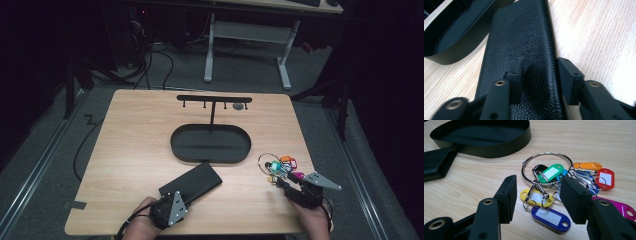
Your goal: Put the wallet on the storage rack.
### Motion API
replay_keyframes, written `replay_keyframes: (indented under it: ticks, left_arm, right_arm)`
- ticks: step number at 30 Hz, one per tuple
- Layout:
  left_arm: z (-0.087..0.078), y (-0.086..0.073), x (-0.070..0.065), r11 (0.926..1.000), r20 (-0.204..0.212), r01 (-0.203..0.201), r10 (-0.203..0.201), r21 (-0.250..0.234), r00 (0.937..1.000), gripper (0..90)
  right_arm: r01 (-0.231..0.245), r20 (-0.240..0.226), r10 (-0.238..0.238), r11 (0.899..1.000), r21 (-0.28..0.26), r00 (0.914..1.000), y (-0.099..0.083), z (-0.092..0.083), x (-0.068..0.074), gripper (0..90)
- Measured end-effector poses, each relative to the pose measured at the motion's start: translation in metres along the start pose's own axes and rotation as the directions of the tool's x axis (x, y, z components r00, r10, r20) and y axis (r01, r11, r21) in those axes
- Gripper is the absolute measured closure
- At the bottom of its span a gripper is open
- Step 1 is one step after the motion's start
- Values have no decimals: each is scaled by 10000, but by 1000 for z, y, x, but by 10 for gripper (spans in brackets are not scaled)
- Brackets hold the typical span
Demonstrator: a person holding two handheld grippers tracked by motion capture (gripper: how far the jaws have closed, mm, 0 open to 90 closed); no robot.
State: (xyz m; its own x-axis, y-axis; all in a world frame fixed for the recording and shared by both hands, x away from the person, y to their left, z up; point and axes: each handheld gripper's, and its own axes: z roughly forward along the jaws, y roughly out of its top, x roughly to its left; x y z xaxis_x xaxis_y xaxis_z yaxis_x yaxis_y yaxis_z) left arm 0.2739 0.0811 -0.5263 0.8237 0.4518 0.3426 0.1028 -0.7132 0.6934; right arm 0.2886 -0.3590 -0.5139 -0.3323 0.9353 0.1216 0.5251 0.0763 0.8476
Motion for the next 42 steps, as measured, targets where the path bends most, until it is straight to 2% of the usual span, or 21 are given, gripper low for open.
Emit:
replay_keyframes:
  ticks: [2, 9, 13, 18, 25, 31, 34, 40, 42]
  left_arm:
    - [-1, 0, 1, 9999, 71, 136, -135, -79, 9999, 657]
    - [-5, 0, 1, 9998, -70, 95, -96, -195, 9999, 752]
    - [-11, -1, 5, 9976, -74, 339, -344, -601, 9994, 780]
    - [-20, -1, 13, 9905, -162, 783, -806, -1132, 9966, 810]
    - [-26, -1, 15, 9854, -310, 853, -908, -1475, 9954, 818]
    - [-35, 1, 18, 9753, -337, 1146, -1231, -1887, 9918, 824]
    - [-38, 1, 19, 9726, -439, 1141, -1254, -2023, 9911, 824]
    - [-45, 2, 22, 9588, -236, 1537, -1639, -2390, 9862, 827]
    - [-46, 2, 23, 9578, -181, 1578, -1669, -2402, 9858, 827]
  right_arm:
    - [15, -9, -15, 10000, -6, 10000, 0, 0, 0, 481]
    - [-27, -34, 26, 10000, -31, 10000, 0, 0, 0, 481]
    - [-20, -34, 20, 10000, -71, 10000, 1, -1, 0, 481]
    - [-66, -51, 65, 10000, -73, 10000, 1, -1, 0, 481]
    - [-25, -60, 25, 10000, -60, 10000, 1, 0, -1, 481]
    - [-20, -75, 19, 10000, -70, 10000, 1, 0, -1, 481]
    - [-37, -73, 36, 10000, -54, 10000, 1, 0, -1, 482]
    - [-51, -57, 50, 10000, -58, 10000, 1, 0, 0, 481]
    - [-56, -65, 56, 10000, -51, 10000, 1, 1, 0, 481]
